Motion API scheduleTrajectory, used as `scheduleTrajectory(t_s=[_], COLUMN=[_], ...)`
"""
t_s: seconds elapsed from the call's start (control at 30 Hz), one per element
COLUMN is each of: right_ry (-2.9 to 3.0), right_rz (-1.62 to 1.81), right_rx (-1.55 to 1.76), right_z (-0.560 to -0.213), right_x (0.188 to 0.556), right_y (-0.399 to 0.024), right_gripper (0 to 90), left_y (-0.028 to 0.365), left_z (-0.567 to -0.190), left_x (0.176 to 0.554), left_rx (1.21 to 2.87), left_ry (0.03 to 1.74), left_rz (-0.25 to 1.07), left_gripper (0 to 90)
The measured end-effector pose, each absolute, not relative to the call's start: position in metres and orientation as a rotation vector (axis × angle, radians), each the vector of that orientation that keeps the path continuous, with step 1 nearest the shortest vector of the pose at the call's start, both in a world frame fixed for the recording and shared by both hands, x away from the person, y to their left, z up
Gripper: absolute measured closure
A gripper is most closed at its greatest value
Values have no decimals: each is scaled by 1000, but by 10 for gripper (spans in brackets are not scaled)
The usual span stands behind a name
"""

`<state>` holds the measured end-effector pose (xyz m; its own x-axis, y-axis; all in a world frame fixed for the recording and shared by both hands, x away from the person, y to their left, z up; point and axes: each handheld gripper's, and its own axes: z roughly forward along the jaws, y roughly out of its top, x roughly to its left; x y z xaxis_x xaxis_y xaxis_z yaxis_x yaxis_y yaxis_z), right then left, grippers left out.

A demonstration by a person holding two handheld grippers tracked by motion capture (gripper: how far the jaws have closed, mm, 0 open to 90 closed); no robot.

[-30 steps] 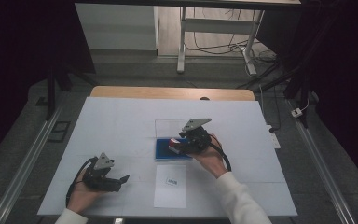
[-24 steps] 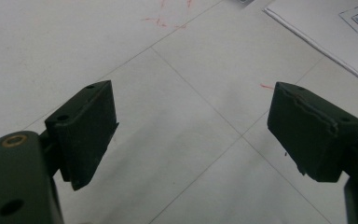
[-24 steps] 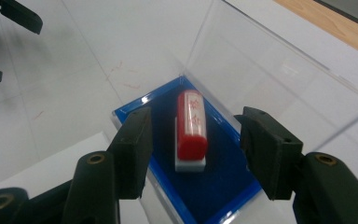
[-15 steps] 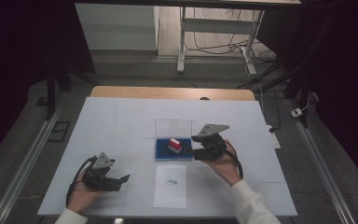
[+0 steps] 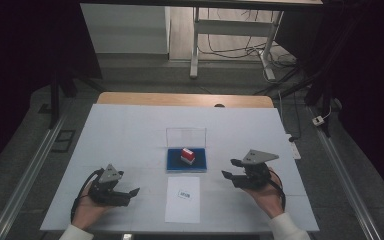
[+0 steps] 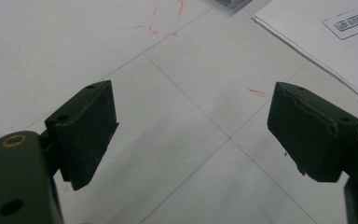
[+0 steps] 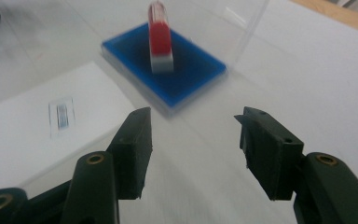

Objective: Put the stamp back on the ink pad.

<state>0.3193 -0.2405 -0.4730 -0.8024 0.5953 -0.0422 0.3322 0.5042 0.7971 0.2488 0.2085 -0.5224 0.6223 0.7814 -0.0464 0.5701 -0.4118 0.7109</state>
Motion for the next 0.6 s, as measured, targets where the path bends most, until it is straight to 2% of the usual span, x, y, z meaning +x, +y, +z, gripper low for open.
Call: scheduleTrajectory(t_s=[0.33,0.6], right_ry=[2413,2418], right_rz=[1206,1195], right_rx=[827,848], right_z=[-491,-498], right_x=[295,295], right_y=[-286,-294], right_gripper=[436,435], left_y=[209,209], left_z=[-521,-521], left_x=[249,248], left_rx=[2125,2132], left_ry=[1060,1050], left_rz=[397,401], left_gripper=[160,160])
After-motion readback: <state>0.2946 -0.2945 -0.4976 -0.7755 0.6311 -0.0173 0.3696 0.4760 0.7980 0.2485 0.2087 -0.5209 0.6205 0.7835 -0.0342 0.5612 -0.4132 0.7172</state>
